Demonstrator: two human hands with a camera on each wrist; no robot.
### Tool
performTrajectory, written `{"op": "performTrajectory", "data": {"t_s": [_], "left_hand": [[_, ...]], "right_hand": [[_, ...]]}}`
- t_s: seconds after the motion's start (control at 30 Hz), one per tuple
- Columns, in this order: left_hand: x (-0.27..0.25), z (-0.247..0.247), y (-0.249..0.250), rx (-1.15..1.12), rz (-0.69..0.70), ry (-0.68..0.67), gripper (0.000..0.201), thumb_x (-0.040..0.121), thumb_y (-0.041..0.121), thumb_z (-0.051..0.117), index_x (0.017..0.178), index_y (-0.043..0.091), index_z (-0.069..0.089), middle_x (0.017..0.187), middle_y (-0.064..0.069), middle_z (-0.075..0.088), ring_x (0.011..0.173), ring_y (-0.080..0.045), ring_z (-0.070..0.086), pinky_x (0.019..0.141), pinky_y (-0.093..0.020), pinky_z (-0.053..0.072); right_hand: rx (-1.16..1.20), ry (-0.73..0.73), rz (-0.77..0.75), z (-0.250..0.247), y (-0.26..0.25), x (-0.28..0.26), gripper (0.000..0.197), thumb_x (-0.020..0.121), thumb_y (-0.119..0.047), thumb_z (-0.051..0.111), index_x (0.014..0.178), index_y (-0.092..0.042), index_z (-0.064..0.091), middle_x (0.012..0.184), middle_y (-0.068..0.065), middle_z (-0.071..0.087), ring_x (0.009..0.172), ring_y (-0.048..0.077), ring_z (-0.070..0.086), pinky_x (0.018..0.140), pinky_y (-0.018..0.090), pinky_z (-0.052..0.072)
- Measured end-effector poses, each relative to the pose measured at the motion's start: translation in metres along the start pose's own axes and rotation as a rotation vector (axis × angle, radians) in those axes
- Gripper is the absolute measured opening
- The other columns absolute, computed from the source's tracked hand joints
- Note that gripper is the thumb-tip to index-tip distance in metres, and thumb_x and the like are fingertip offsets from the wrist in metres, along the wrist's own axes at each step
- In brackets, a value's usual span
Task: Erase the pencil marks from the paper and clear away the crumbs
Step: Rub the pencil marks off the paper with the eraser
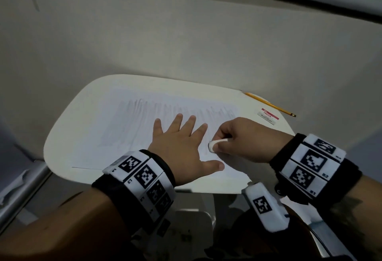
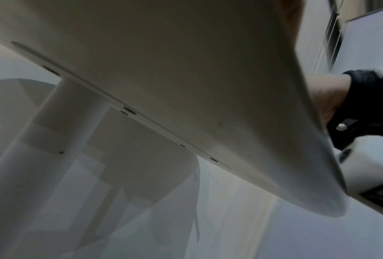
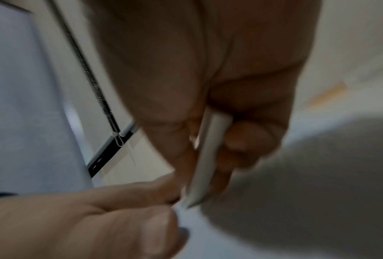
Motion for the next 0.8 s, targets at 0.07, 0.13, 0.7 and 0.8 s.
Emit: {"op": "performTrajectory", "data": {"t_s": [0.07, 0.13, 0.7, 0.8], "left_hand": [[0.0, 0.0, 0.0, -0.006, 0.0, -0.006, 0.104, 0.07, 0.095, 0.015, 0.154, 0.038, -0.006, 0.164, 0.006, -0.013, 0.15, -0.024, -0.017, 0.113, -0.066, -0.006], [-0.001, -0.001, 0.0, -0.007, 0.003, -0.006, 0.104, 0.07, 0.094, 0.017, 0.154, 0.038, -0.006, 0.164, 0.006, -0.013, 0.15, -0.024, -0.017, 0.113, -0.066, -0.007], [0.0, -0.001, -0.001, -0.025, -0.012, -0.005, 0.104, 0.069, 0.095, 0.018, 0.154, 0.04, -0.005, 0.164, 0.008, -0.013, 0.149, -0.022, -0.018, 0.114, -0.065, -0.009], [0.0, -0.001, -0.001, -0.027, -0.014, 0.004, 0.104, 0.069, 0.095, 0.018, 0.154, 0.04, -0.005, 0.164, 0.008, -0.012, 0.15, -0.022, -0.017, 0.113, -0.065, -0.008]], "right_hand": [[-0.034, -0.088, -0.018, 0.0, -0.004, -0.004, 0.016, 0.088, -0.042, 0.068, 0.092, -0.028, 0.072, 0.085, -0.015, 0.07, 0.083, 0.0, 0.063, 0.073, 0.018, 0.047], [-0.063, -0.041, -0.021, -0.015, -0.004, 0.0, 0.014, 0.086, -0.042, 0.069, 0.091, -0.029, 0.071, 0.081, -0.016, 0.068, 0.078, -0.002, 0.061, 0.068, 0.019, 0.045], [-0.137, -0.019, -0.109, -0.013, -0.008, 0.022, 0.019, 0.09, -0.038, 0.067, 0.101, -0.023, 0.068, 0.097, -0.01, 0.068, 0.091, 0.008, 0.062, 0.077, 0.022, 0.046], [-0.144, -0.022, -0.125, -0.013, -0.009, 0.022, 0.017, 0.091, -0.039, 0.066, 0.1, -0.024, 0.067, 0.096, -0.01, 0.068, 0.09, 0.009, 0.062, 0.079, 0.025, 0.049]]}}
Point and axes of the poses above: each hand's wrist, its own x-axis towards the middle knuckle, its own z-axis out of the palm, y = z × x, the point moved 8 cm from there along x, towards the middle knuckle
